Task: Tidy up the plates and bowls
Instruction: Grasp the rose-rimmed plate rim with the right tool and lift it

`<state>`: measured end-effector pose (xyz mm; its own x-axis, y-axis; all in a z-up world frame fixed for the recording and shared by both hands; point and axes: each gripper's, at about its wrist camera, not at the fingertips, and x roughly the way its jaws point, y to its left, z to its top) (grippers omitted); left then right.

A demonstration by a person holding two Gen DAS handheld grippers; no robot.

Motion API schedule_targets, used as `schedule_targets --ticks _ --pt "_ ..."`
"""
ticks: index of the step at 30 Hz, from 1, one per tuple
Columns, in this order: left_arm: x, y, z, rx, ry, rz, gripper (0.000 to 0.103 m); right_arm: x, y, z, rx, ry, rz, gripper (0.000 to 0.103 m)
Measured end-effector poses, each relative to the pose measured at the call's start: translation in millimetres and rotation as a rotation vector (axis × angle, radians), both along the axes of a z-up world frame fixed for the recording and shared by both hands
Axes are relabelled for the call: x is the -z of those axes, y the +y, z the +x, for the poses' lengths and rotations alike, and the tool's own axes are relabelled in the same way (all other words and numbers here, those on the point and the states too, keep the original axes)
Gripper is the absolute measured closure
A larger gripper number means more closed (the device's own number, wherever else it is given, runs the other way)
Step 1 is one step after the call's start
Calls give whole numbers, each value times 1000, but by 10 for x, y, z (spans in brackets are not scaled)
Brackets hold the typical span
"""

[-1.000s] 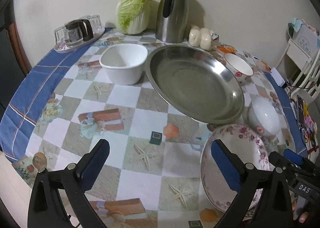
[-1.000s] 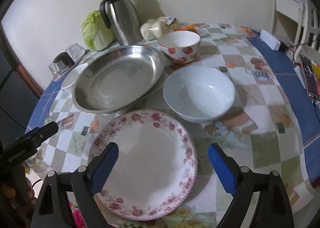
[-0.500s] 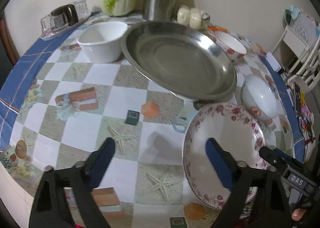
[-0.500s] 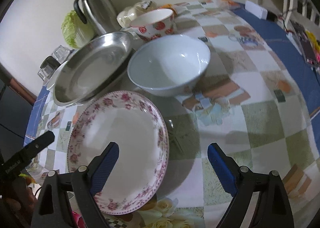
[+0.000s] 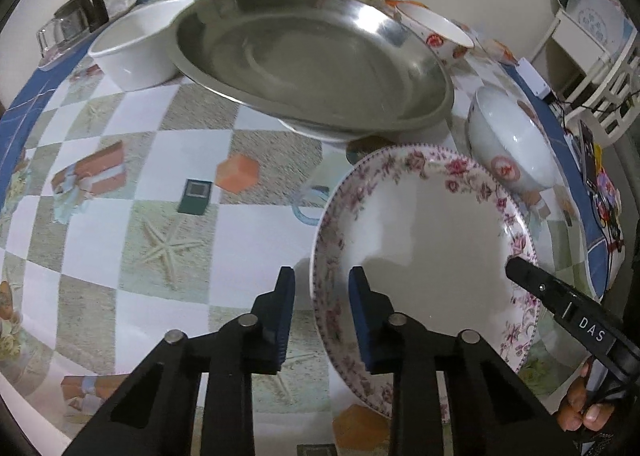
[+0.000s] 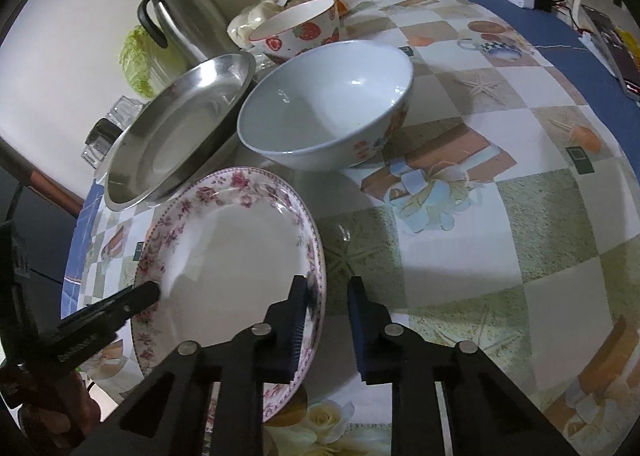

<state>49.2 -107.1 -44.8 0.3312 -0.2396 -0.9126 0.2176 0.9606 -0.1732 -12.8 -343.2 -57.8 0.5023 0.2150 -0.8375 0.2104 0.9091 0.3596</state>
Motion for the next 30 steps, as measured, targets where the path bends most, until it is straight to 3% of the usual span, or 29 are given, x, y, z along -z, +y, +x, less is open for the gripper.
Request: schedule_targets --ticks 17,30 --pt "45 -56 134 1 -1 -45 76 60 82 83 -33 -23 24 84" --pt "-50 55 7 -3 -11 -75 76 -18 150 -15 -55 -9 20 84"
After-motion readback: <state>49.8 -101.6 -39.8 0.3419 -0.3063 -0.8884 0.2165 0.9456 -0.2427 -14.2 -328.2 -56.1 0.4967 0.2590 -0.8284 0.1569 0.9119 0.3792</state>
